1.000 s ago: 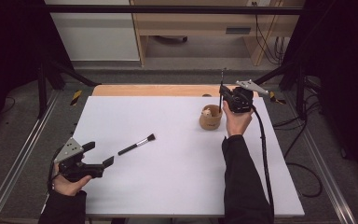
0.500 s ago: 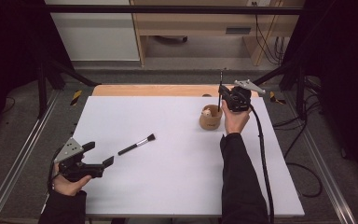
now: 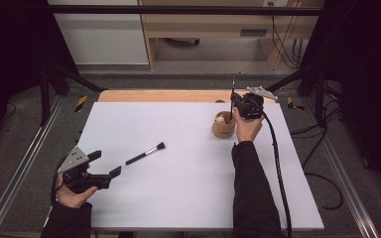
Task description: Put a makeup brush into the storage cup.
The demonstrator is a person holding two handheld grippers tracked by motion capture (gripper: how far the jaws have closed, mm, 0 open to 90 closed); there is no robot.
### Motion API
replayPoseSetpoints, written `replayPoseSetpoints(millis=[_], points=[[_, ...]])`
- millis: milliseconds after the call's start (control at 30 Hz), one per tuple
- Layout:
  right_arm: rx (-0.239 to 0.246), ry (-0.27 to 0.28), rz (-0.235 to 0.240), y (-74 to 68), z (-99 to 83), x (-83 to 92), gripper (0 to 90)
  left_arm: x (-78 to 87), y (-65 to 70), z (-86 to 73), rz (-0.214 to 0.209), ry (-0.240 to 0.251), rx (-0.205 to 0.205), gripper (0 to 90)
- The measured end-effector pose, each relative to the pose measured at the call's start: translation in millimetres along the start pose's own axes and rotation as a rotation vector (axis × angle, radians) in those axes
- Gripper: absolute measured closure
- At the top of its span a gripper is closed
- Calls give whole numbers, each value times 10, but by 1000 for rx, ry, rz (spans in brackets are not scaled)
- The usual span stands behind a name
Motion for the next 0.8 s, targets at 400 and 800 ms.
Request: replayPoseSetpoints(millis=[400, 800], points=[[9, -38, -6, -11, -111, -106, 858, -10, -2, -8, 0, -1, 6, 56], [10, -83, -24, -10, -187, -150, 858, 1, -5, -5, 1, -2, 0, 57]])
Point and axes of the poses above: each handheld gripper's, and its own axes: x roughly backward along the jaws, z roughly out of its top, y roughly to its right, the point moved 2 cm from there along -x, roughly forward along the jaws, and after that the axes turned 5 degrees about z, right-handed, at the moved point
